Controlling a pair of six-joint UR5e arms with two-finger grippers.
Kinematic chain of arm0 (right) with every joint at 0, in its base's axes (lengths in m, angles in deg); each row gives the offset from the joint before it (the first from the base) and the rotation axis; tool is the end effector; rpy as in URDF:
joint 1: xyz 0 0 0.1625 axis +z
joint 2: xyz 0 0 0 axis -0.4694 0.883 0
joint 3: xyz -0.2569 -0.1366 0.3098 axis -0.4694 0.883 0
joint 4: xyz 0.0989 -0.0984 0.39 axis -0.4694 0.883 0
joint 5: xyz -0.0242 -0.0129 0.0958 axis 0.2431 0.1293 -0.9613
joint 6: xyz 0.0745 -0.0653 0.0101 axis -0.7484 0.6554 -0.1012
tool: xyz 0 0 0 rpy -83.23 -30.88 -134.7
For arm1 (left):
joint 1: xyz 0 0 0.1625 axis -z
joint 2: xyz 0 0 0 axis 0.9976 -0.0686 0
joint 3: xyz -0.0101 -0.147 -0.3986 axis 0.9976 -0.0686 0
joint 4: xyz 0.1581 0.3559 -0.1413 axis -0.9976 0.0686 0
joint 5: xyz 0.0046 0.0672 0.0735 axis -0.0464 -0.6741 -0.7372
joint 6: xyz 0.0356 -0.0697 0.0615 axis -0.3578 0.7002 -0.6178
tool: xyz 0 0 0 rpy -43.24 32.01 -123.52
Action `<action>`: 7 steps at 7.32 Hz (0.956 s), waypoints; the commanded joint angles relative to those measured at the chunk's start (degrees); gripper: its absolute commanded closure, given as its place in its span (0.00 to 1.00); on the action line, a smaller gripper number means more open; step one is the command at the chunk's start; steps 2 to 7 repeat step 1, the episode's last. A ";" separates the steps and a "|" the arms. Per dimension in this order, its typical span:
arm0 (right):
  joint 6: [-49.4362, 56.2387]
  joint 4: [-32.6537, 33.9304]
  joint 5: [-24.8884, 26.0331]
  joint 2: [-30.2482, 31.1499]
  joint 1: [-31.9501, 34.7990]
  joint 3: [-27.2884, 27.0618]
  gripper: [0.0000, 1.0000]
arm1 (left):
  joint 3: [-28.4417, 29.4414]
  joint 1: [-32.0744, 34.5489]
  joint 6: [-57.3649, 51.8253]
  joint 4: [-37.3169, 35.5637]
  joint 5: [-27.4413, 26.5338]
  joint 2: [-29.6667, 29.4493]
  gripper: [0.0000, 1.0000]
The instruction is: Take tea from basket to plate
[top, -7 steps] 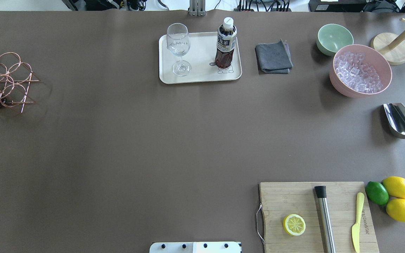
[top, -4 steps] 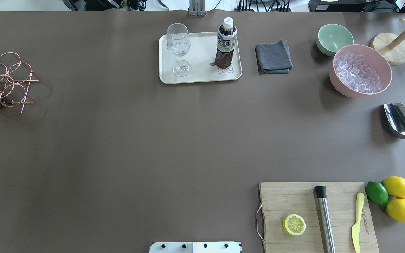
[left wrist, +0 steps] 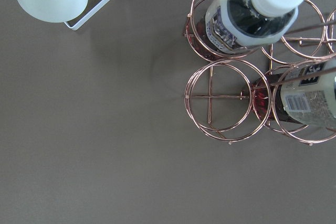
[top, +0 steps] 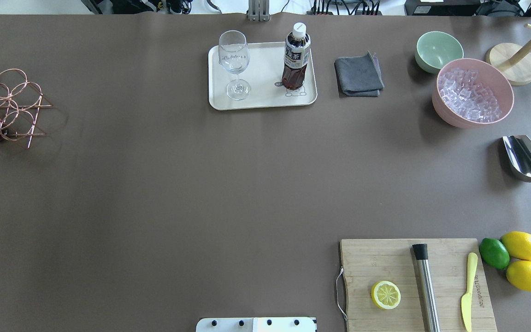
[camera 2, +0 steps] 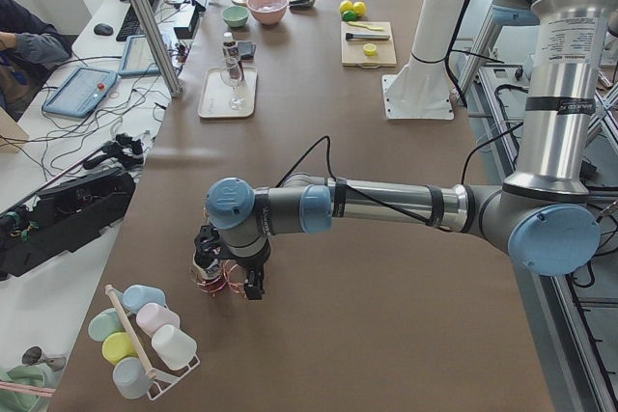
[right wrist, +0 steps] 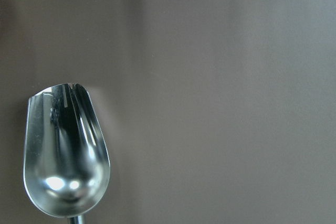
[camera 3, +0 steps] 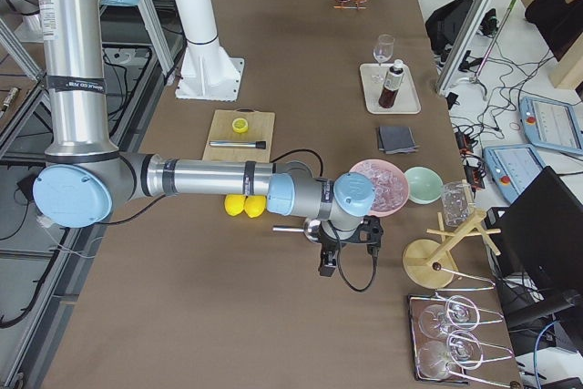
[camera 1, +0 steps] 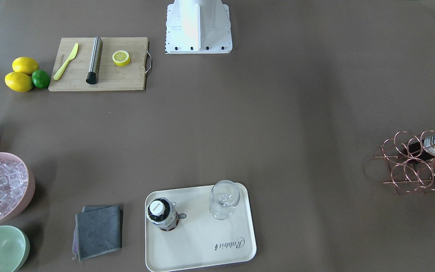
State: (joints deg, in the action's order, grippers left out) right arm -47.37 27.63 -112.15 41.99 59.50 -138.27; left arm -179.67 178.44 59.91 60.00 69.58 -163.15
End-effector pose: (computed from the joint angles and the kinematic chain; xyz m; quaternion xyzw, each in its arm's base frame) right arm 0.0429 -0.4960 0.6667 -0.0561 -0.3701 0.0085 0.9273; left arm -0.0832 -0.5075 0.6372 -0.0199 0.3892 -0.0121 0.9208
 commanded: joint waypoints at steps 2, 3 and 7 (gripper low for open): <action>-0.10 0.00 0.90 0.00 -0.04 0.01 0.00 | -0.03 0.00 0.02 0.00 0.02 0.10 0.02; -0.10 0.00 0.90 0.00 -0.04 0.01 0.00 | -0.03 0.00 0.02 0.00 0.02 0.10 0.02; -0.10 0.00 0.90 0.00 -0.04 0.01 0.00 | -0.03 0.00 0.02 0.00 0.02 0.10 0.02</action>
